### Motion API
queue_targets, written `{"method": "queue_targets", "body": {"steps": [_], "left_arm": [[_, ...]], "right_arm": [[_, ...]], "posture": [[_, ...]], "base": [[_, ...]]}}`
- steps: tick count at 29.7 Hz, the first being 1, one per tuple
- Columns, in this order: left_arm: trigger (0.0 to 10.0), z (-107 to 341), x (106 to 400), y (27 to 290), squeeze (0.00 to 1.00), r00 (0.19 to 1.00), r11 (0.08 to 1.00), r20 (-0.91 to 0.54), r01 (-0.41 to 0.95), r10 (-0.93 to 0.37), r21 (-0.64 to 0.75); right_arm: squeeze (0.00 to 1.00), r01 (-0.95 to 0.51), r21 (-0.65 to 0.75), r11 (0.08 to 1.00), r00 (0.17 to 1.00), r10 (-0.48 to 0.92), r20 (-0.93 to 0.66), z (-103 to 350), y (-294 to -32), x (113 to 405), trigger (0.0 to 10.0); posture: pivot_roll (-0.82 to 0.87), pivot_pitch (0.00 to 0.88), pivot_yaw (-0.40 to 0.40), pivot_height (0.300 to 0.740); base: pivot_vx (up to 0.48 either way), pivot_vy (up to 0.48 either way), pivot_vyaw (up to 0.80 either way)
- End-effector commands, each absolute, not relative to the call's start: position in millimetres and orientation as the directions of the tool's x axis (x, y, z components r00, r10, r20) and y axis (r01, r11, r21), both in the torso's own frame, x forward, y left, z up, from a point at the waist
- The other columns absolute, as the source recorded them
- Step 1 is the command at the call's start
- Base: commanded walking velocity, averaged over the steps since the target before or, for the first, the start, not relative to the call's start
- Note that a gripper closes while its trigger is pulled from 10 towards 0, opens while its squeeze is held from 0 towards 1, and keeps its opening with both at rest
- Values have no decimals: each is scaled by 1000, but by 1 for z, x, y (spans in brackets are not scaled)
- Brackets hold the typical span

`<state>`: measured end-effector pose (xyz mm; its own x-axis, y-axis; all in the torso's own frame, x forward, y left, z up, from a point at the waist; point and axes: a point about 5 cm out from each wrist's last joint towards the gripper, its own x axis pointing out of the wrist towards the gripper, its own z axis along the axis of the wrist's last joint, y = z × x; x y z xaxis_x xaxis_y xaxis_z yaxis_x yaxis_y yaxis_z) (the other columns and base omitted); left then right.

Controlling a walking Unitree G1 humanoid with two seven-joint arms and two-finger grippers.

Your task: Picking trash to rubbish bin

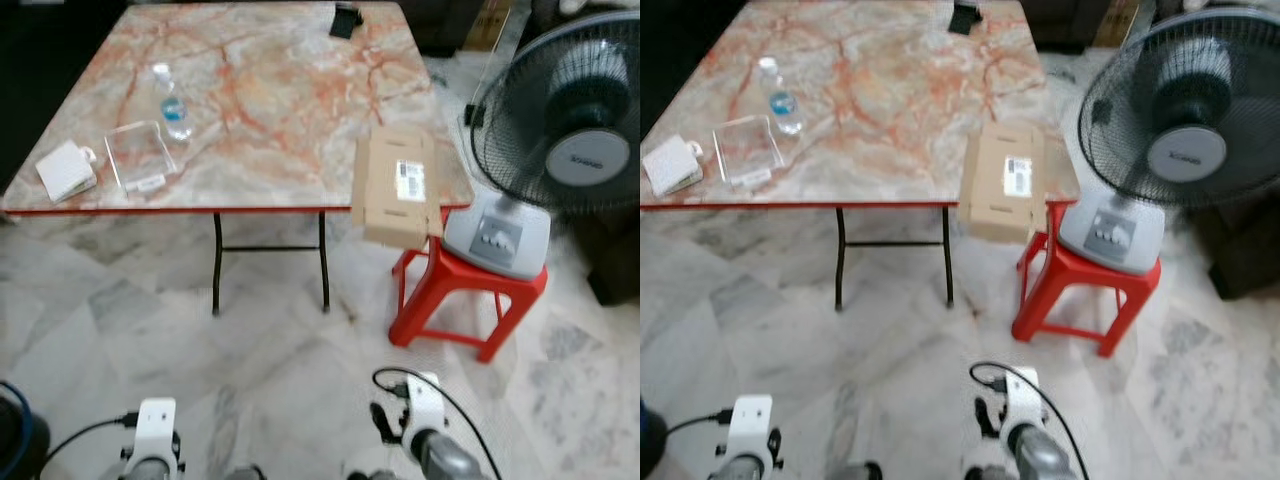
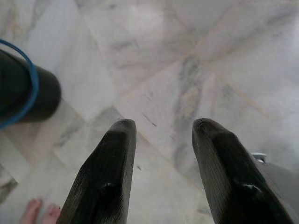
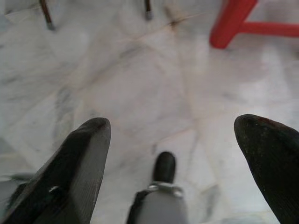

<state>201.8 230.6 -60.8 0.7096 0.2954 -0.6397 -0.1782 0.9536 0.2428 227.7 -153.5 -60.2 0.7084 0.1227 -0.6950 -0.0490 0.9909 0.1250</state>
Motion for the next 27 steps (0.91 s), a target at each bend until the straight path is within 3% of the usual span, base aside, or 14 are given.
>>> {"method": "queue_targets", "body": {"steps": [1, 8, 22, 23, 24, 25, 27], "left_arm": [[10000, -61, 200, 235, 0, 699, 949, -643, -194, 313, 250], [10000, -40, 233, 227, 0, 800, 959, -535, -177, 272, 222], [10000, 9, 289, 191, 0, 949, 986, -283, -108, 139, 125], [10000, 15, 294, 186, 0, 960, 989, -255, -91, 118, 114], [10000, 15, 294, 186, 0, 960, 989, -255, -91, 118, 114], [10000, 19, 297, 182, 0, 966, 991, -240, -77, 101, 109], [10000, 24, 302, 176, 0, 973, 993, -218, -55, 76, 102]], "right_arm": [[0, -72, 129, 989, 713, 141, -686, -59, -145, 230, 10000], [0, -73, 189, 979, 825, 166, -541, -27, -139, 271, 10000], [0, -89, 293, 952, 934, 182, -308, 22, -128, 316, 10000], [773, -103, 305, 947, 940, 193, -283, 27, -125, 319, 10000], [773, -103, 305, 947, 940, 193, -283, 27, -125, 319, 10000], [1000, -112, 318, 941, 943, 202, -264, 30, -123, 321, 10000], [1000, -128, 327, 936, 948, 213, -238, 35, -120, 324, 10000]], "posture": [[122, 184, -23, 740], [121, 185, -23, 740], [118, 179, -19, 740], [116, 175, -17, 740], [116, 175, -17, 740], [114, 172, -16, 740], [113, 166, -13, 740]], "base": [[0, 0, 0], [0, 0, 0], [0, 0, 0], [0, 0, 0], [0, 0, 0], [0, 0, 0], [0, 0, 0]]}}
